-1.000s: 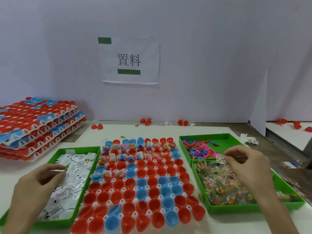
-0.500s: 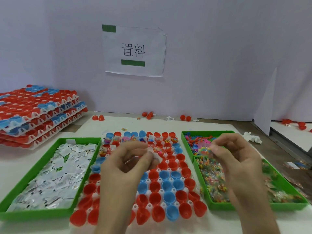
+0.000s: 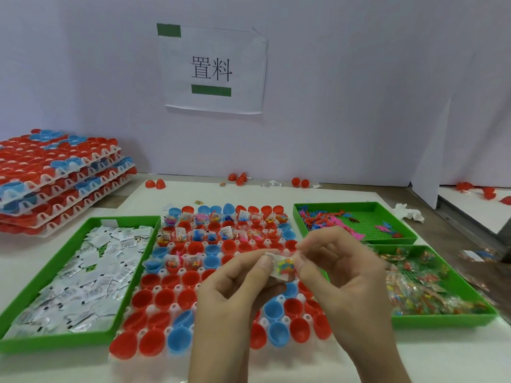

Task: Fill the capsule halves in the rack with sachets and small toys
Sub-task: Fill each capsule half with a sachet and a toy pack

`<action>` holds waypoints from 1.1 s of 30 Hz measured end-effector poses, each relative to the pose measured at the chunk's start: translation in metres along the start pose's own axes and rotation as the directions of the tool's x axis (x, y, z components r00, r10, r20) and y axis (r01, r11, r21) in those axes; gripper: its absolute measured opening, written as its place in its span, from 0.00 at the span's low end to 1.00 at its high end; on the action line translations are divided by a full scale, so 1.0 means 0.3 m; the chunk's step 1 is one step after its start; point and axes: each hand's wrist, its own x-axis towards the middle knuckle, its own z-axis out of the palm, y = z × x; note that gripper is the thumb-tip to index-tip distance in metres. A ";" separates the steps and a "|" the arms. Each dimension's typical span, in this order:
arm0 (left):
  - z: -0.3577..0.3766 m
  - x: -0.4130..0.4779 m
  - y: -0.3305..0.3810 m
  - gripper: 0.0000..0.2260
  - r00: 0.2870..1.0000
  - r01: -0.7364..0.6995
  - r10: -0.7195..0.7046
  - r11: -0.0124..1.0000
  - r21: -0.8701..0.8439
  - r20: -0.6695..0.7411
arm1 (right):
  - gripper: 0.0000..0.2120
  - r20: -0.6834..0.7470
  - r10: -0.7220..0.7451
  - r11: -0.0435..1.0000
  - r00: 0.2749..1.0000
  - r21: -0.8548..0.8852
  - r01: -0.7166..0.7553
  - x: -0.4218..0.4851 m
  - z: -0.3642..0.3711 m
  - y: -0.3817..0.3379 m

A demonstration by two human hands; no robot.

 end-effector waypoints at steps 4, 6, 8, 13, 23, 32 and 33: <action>-0.009 0.000 -0.002 0.14 0.999 0.027 -0.027 0.999 -0.029 0.023 | 0.14 0.020 0.000 0.999 1.000 -0.047 0.001 -0.003 -0.004 0.003; -0.013 0.001 -0.002 0.14 0.999 0.033 -0.032 0.999 -0.020 0.041 | 0.17 0.032 -0.004 0.997 0.999 -0.082 0.006 -0.005 -0.005 0.006; -0.017 0.001 -0.001 0.14 0.998 0.026 -0.025 1.000 -0.008 0.052 | 0.18 0.032 -0.012 0.995 0.999 -0.104 0.015 -0.005 -0.002 0.013; -0.022 -0.001 -0.007 0.12 0.996 -0.056 0.047 0.992 0.112 0.077 | 0.11 0.044 -0.003 0.991 0.999 -0.131 0.009 -0.008 0.011 0.020; -0.047 0.016 -0.001 0.10 0.996 -0.040 0.048 0.992 0.119 -0.070 | 0.14 -0.180 0.269 0.896 0.946 -0.314 -0.314 0.052 -0.194 0.175; -0.053 0.018 0.011 0.09 0.999 -0.050 0.052 0.985 0.163 -0.007 | 0.05 -0.083 0.520 0.470 0.850 -0.803 -0.366 0.326 -0.317 0.409; -0.055 0.019 0.009 0.09 0.999 -0.046 0.048 0.986 0.162 -0.009 | 0.05 -0.072 0.549 0.428 0.832 -0.831 -0.355 0.342 -0.318 0.425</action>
